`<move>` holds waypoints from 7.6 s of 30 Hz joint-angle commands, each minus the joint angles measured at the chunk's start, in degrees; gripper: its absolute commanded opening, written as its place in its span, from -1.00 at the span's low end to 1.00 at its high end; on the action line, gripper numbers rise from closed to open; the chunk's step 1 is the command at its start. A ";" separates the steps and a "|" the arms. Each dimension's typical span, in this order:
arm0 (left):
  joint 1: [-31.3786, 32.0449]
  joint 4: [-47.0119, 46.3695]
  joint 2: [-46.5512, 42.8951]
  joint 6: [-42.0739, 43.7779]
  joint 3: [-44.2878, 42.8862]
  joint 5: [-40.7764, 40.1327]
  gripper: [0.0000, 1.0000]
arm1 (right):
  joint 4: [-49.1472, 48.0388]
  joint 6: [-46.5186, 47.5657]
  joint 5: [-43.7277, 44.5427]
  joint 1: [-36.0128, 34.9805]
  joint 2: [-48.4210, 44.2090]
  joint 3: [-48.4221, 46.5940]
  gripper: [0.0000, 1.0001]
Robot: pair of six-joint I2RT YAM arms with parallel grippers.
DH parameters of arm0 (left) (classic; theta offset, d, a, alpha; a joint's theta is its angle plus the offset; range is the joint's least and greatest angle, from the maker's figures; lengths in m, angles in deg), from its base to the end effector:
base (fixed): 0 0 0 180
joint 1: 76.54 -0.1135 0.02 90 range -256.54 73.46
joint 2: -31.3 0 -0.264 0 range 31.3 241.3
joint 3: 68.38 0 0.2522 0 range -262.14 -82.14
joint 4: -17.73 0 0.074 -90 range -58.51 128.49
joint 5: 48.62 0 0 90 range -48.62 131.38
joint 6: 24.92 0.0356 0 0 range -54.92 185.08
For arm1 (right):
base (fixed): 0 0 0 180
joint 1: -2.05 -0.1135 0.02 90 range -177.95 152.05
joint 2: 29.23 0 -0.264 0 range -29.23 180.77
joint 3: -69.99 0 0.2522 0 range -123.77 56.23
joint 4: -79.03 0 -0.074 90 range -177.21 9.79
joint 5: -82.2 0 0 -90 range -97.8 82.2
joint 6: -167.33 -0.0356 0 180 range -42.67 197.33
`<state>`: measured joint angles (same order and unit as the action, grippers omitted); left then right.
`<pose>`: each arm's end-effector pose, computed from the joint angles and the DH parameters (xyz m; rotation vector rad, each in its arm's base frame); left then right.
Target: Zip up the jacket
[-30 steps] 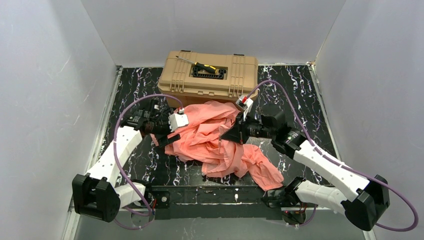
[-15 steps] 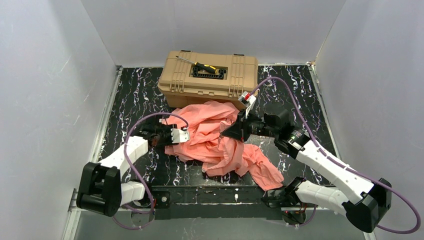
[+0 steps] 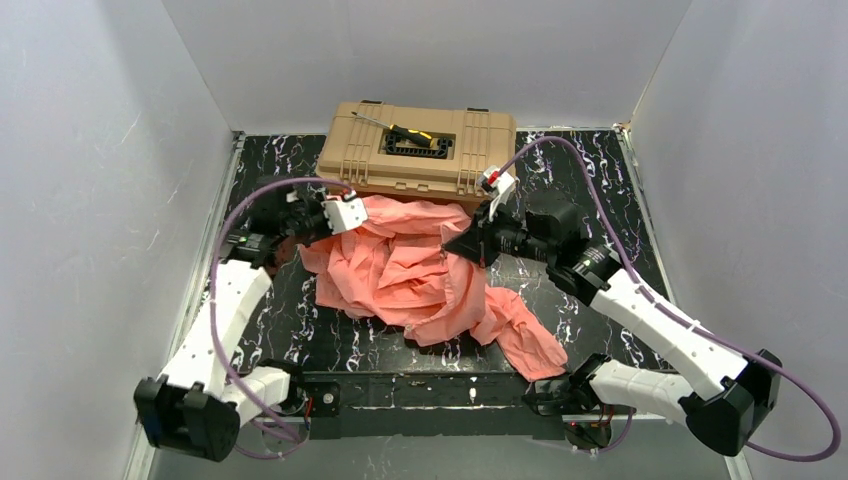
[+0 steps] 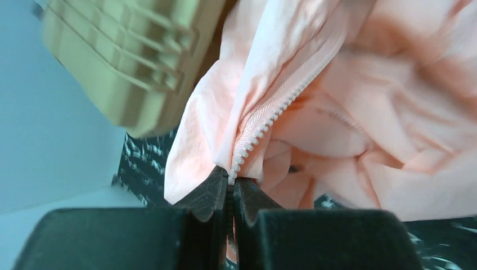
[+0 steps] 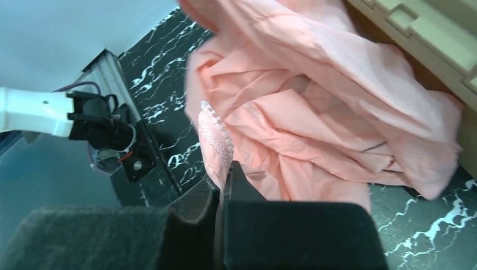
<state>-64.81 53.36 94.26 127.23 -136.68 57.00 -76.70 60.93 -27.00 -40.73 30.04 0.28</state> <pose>0.2375 -0.0591 0.3175 1.3817 1.5650 0.2505 0.1665 0.1700 0.3604 -0.6812 1.7989 1.0183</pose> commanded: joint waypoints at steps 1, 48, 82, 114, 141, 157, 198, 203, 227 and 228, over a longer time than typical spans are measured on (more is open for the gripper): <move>0.24 27.17 -5.87 -8.44 -13.56 22.18 -1.00 | -2.06 2.34 4.59 1.47 2.16 -2.69 -0.97; 22.37 13.76 8.27 7.79 11.18 15.95 0.89 | -1.71 1.01 14.72 6.57 -2.47 -0.41 -0.97; -34.27 54.86 18.41 -33.91 -40.27 57.50 -1.00 | 9.85 6.16 29.17 7.37 13.46 -23.80 -0.97; 16.32 50.84 -4.21 12.58 -17.19 44.91 0.58 | 11.91 5.68 31.74 7.37 14.25 -28.09 -0.97; 46.01 36.93 27.46 70.07 3.10 16.37 0.89 | 13.19 1.73 25.84 7.37 13.42 -21.89 -0.97; 30.41 -14.28 -3.33 20.41 12.46 22.34 -1.00 | 13.11 3.19 27.48 7.46 10.64 -19.70 -0.97; 39.98 -13.87 21.09 -0.93 1.90 19.21 0.66 | 11.34 1.56 22.01 8.76 2.24 -4.54 -0.97; 40.74 -19.70 23.72 -2.31 4.35 12.64 0.39 | 9.91 0.61 20.98 9.20 -0.02 -1.06 -0.97; 43.20 -17.59 26.48 -2.15 8.40 14.56 0.20 | 7.71 -0.57 15.00 12.49 -2.14 3.68 -0.97; 43.48 -17.89 26.81 -2.17 8.37 14.23 0.20 | 7.76 -0.56 14.91 12.61 -2.18 3.86 -0.97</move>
<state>-22.69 34.58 121.56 124.11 -129.34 69.45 -66.47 60.75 -11.03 -28.67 28.88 3.04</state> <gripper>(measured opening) 0.606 0.050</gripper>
